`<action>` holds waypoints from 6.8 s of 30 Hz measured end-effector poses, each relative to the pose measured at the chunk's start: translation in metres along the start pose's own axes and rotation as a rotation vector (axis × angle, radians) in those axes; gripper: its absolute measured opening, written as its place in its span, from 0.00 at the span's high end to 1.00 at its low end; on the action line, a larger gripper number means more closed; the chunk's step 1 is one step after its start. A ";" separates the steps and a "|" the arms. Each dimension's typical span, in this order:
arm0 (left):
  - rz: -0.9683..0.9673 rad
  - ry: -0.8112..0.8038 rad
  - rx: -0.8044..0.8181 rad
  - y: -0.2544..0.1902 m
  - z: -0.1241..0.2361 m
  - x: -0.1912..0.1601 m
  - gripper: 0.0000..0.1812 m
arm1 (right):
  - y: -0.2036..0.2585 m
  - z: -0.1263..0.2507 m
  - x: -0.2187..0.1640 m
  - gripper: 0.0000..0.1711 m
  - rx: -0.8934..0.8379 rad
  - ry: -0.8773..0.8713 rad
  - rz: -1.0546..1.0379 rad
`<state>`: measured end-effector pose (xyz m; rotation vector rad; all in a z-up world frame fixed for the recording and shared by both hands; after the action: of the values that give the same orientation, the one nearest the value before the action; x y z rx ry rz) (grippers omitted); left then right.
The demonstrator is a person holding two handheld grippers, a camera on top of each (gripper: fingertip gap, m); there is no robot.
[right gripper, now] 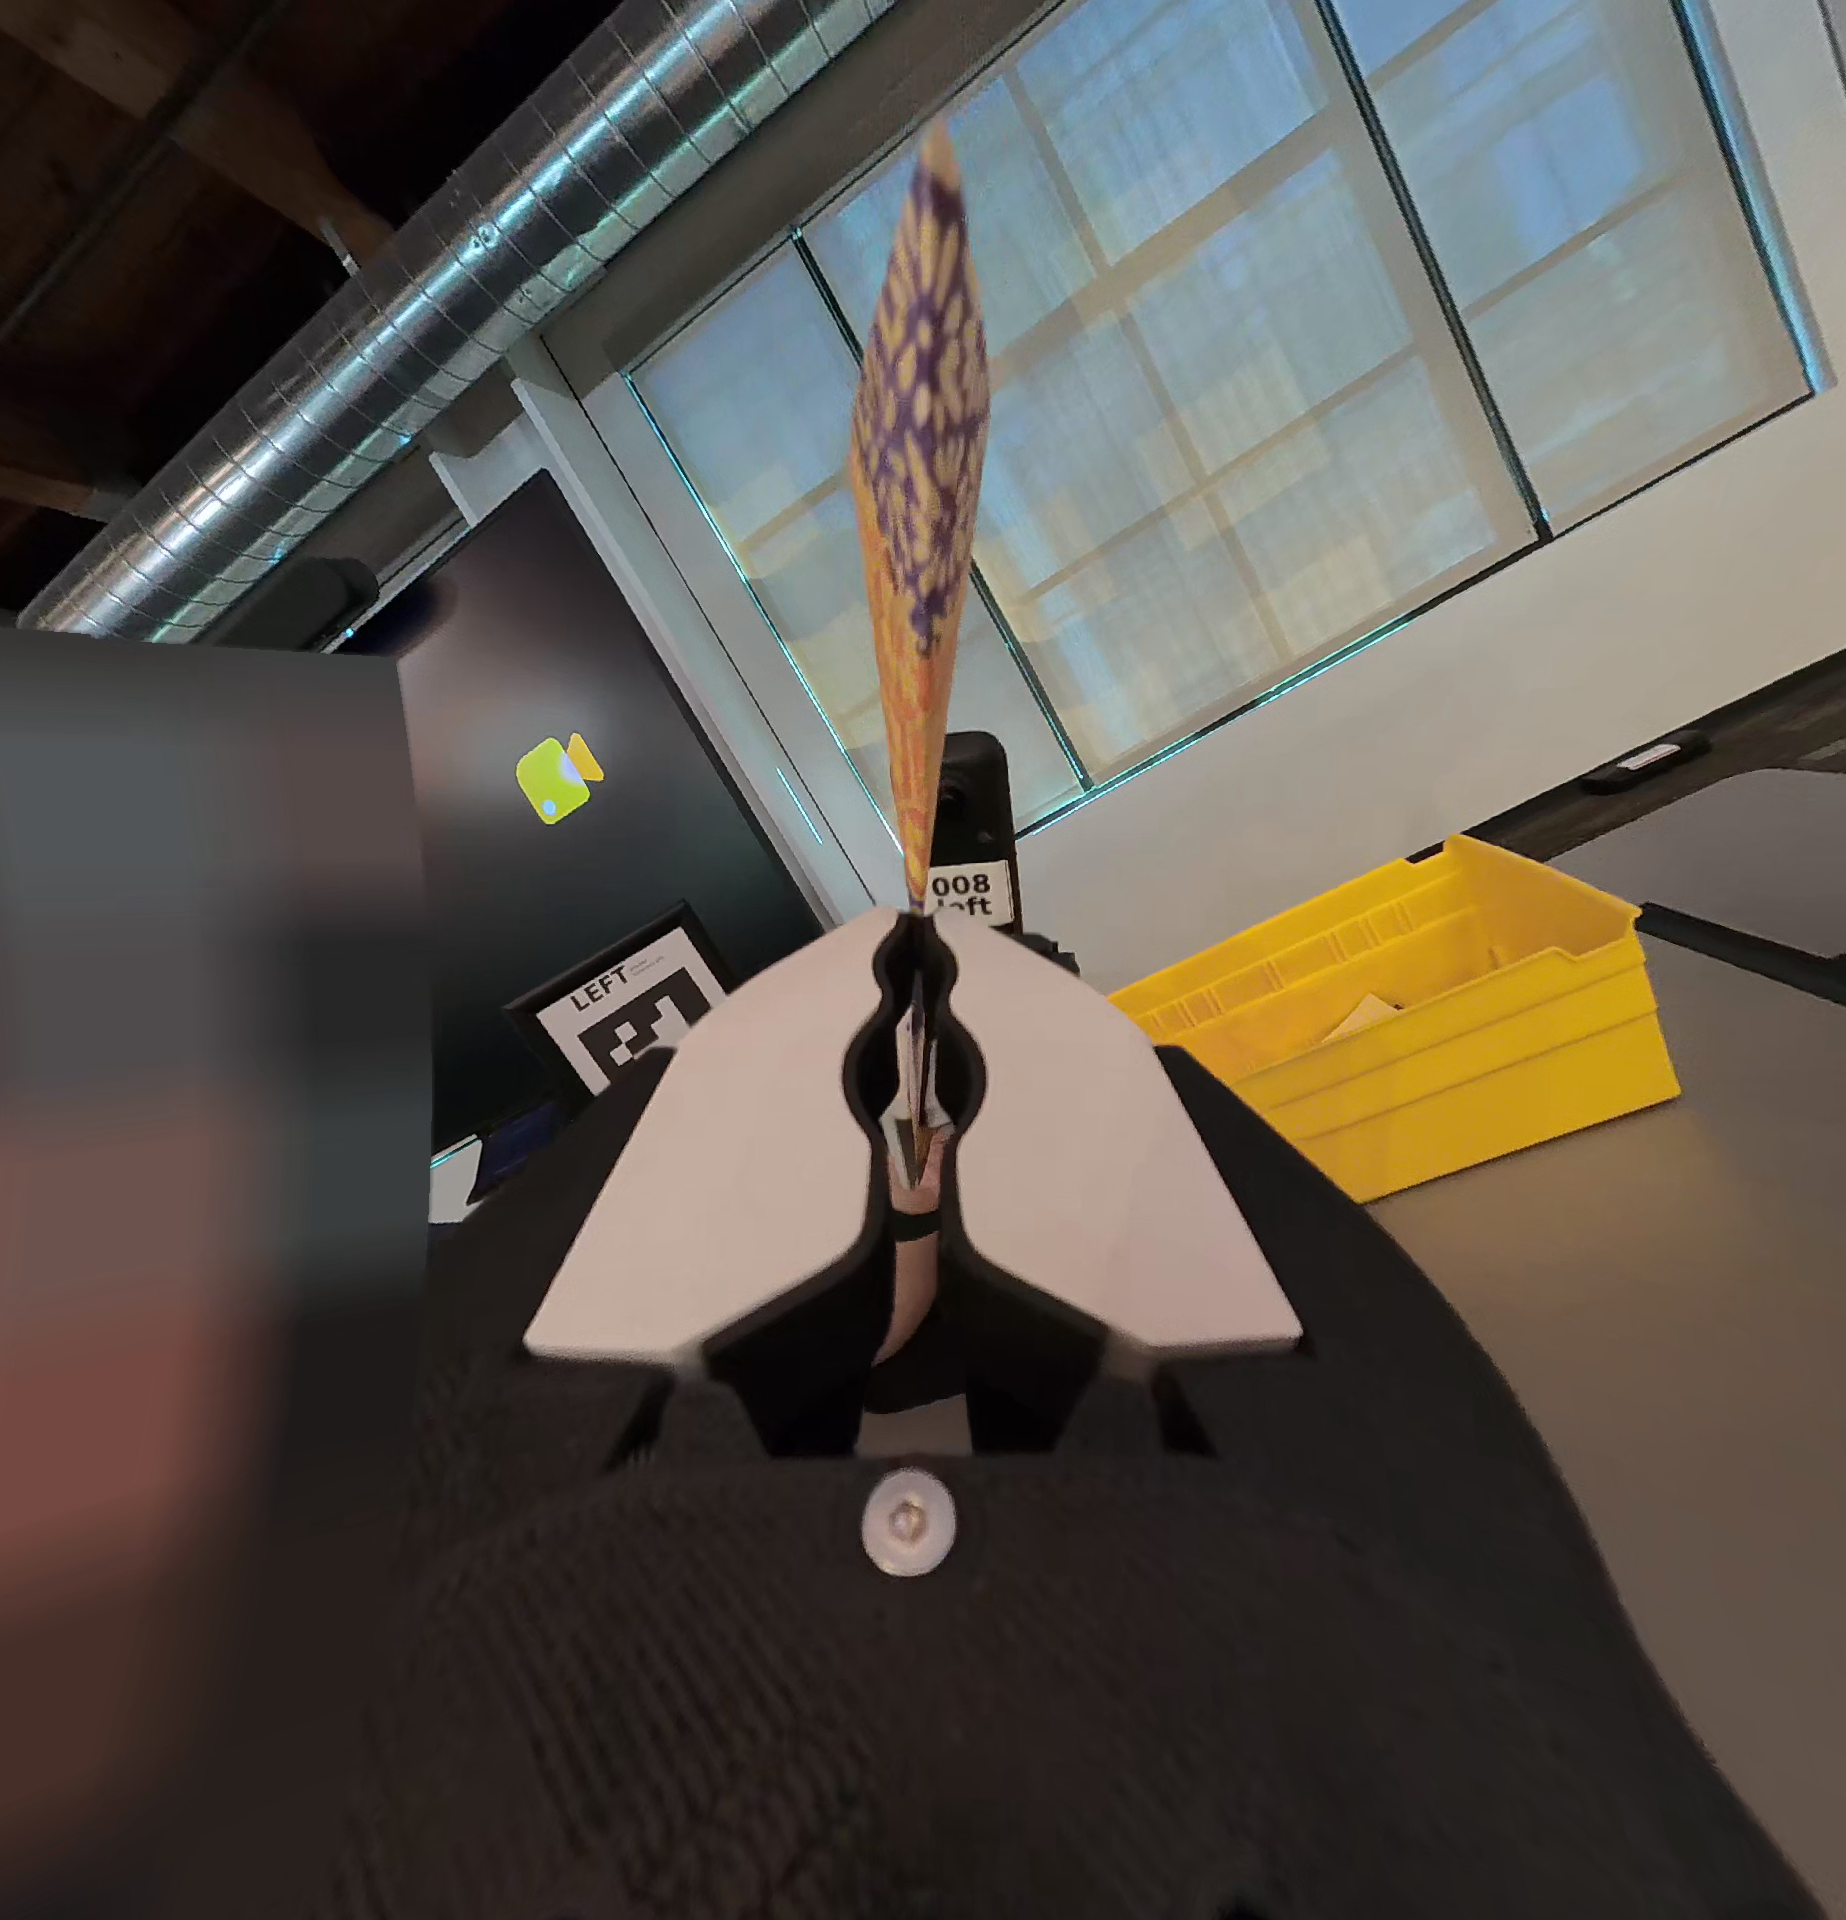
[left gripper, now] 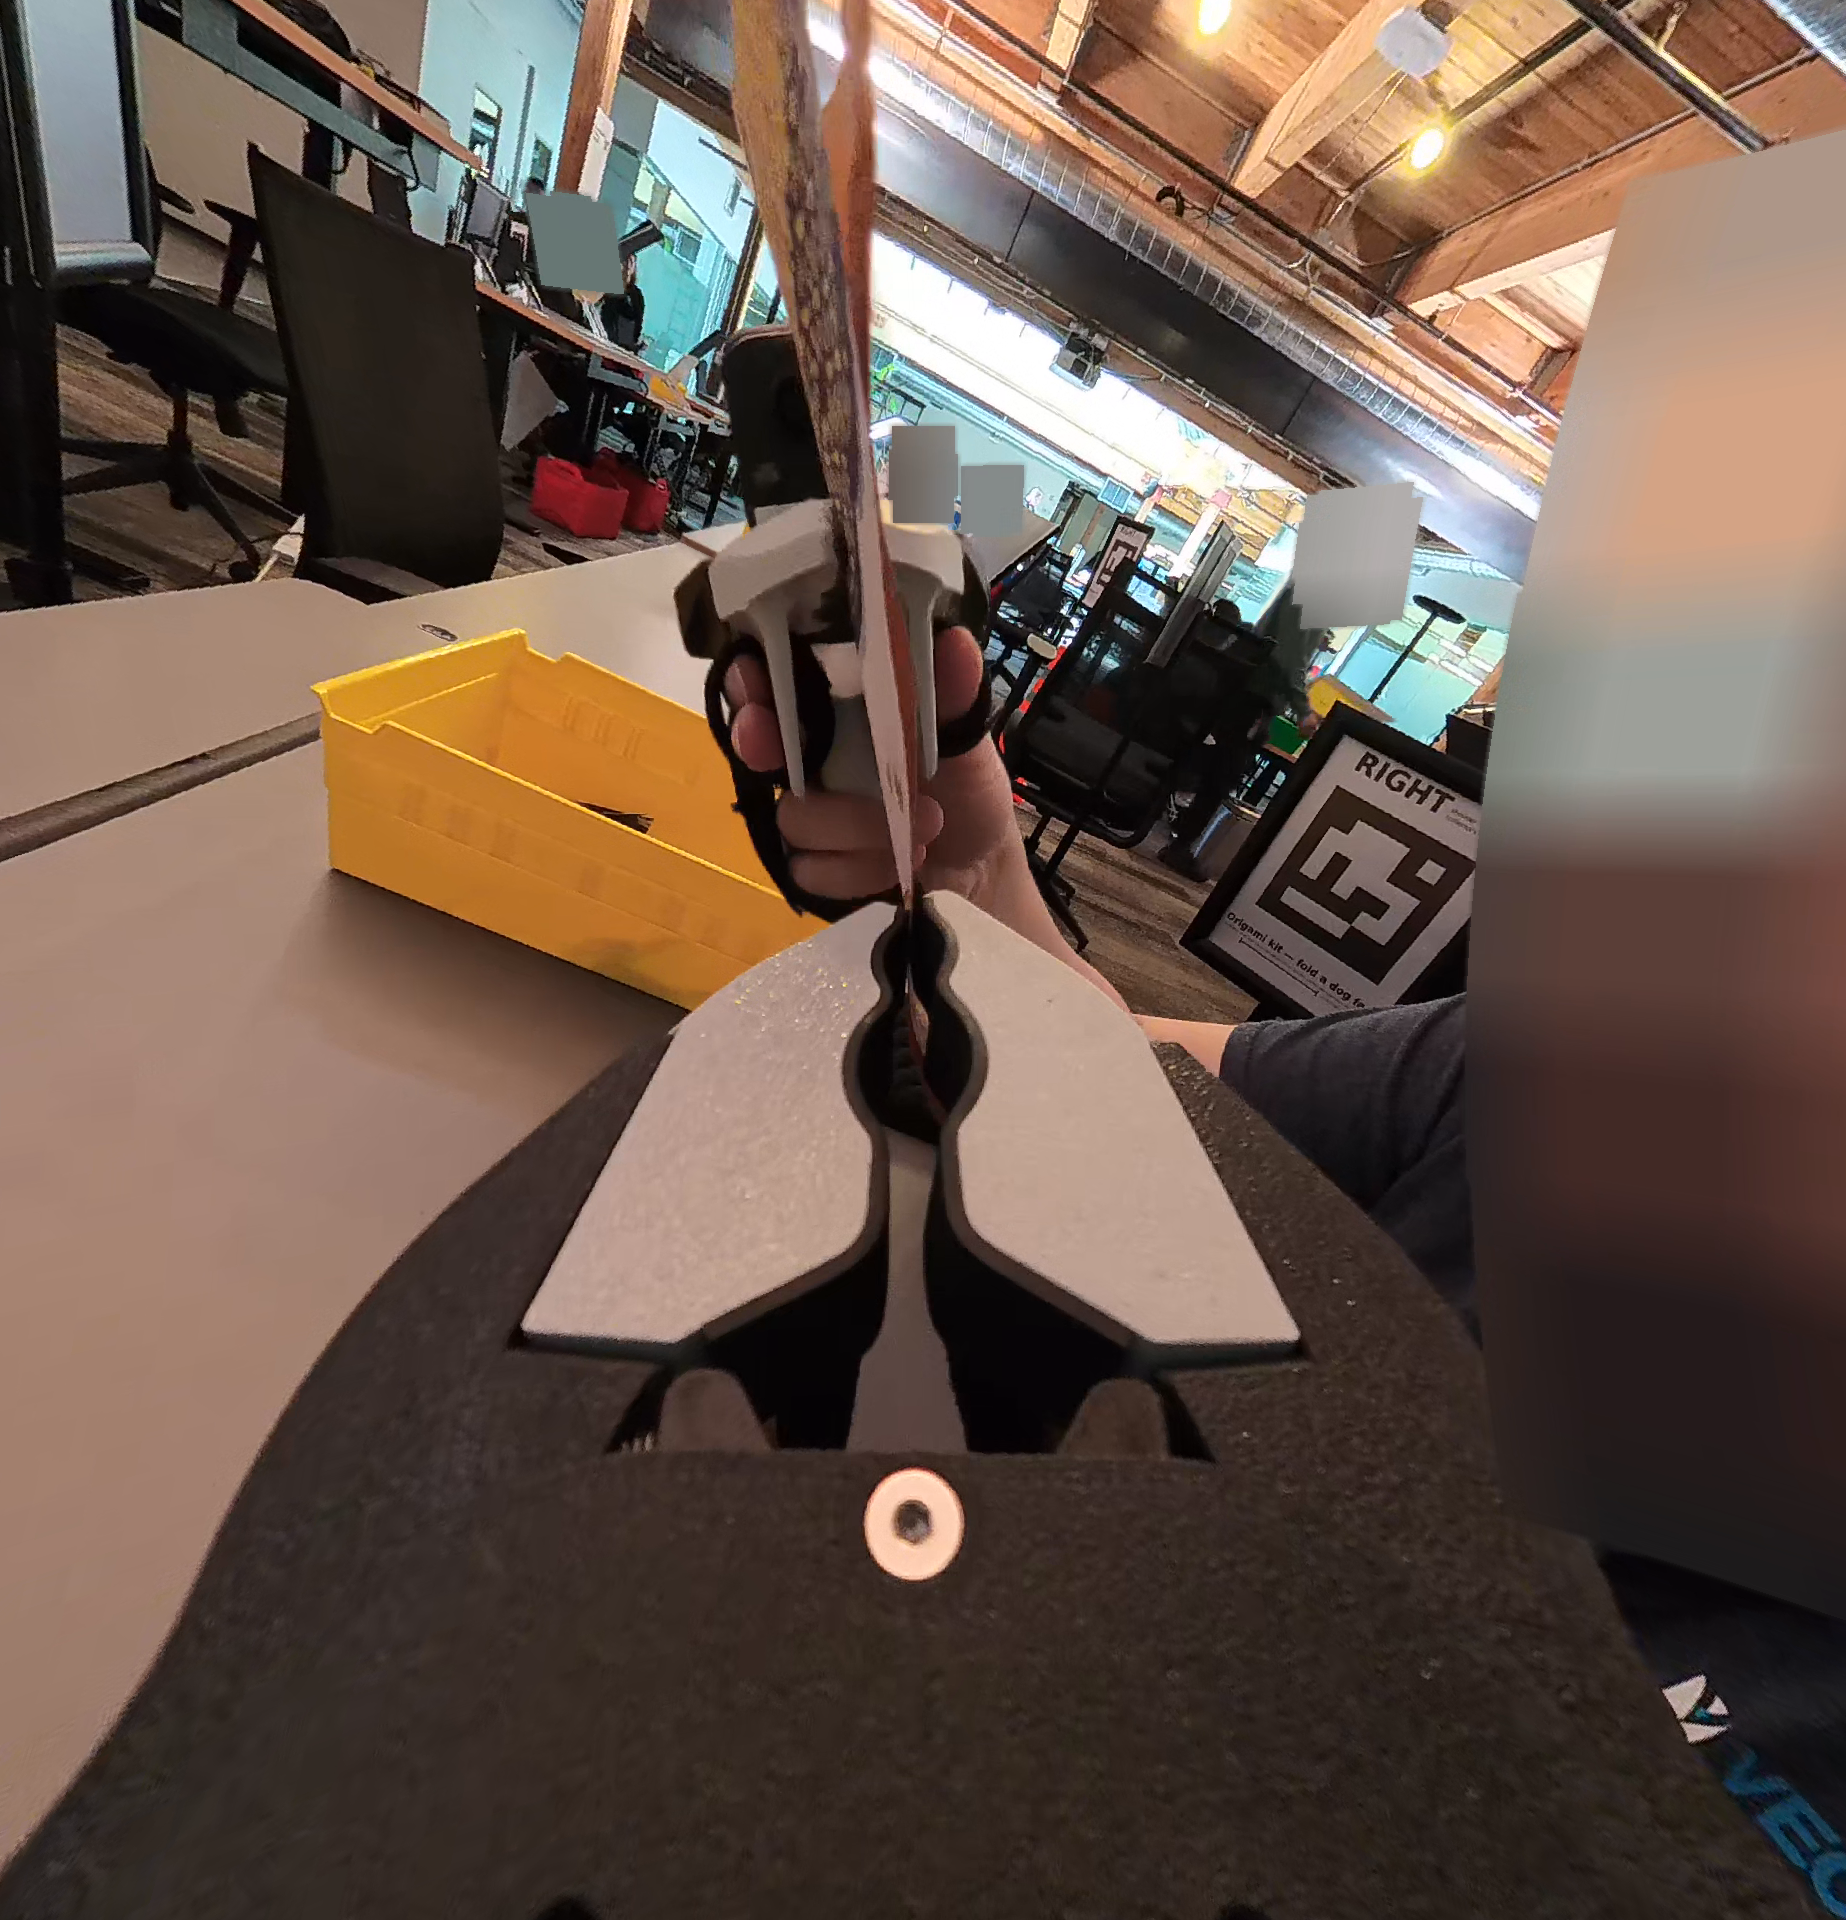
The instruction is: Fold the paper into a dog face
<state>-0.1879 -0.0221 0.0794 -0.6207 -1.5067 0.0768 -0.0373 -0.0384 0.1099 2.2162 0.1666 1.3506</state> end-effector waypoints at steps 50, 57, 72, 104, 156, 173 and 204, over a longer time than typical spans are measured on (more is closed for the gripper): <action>-0.008 -0.035 0.041 -0.004 -0.009 -0.003 1.00 | 0.025 0.039 0.044 1.00 -0.071 -0.341 0.166; -0.014 -0.034 0.039 -0.006 -0.009 -0.003 1.00 | 0.028 0.044 0.047 1.00 -0.075 -0.375 0.180; -0.055 -0.028 0.042 -0.011 -0.011 -0.003 1.00 | 0.033 0.053 0.053 1.00 -0.071 -0.447 0.177; -0.095 -0.143 0.062 -0.018 0.010 0.018 1.00 | 0.034 0.091 0.075 1.00 -0.178 -0.547 0.297; -0.314 0.130 0.108 -0.013 -0.004 -0.003 1.00 | 0.000 0.009 -0.085 0.99 -0.083 1.026 0.265; -0.061 0.014 0.188 0.025 -0.006 -0.014 1.00 | -0.028 0.001 -0.078 0.99 -0.046 0.810 0.022; -0.127 0.873 0.172 0.057 -0.009 -0.107 1.00 | -0.079 0.029 -0.171 1.00 0.083 1.230 -0.145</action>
<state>-0.1709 -0.0221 -0.0403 -0.3397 -0.6782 -0.1480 -0.0835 -0.0446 -0.0748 1.0882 0.7881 2.4237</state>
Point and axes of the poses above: each gripper's, where its closed fingertips meet, z back along the fingers, x out of its top, y = z × x across the jaws, the point moved 6 cm from there along z, back along the fingers, and after that the axes turned 1 degree about -y, right-handed, at the moved point
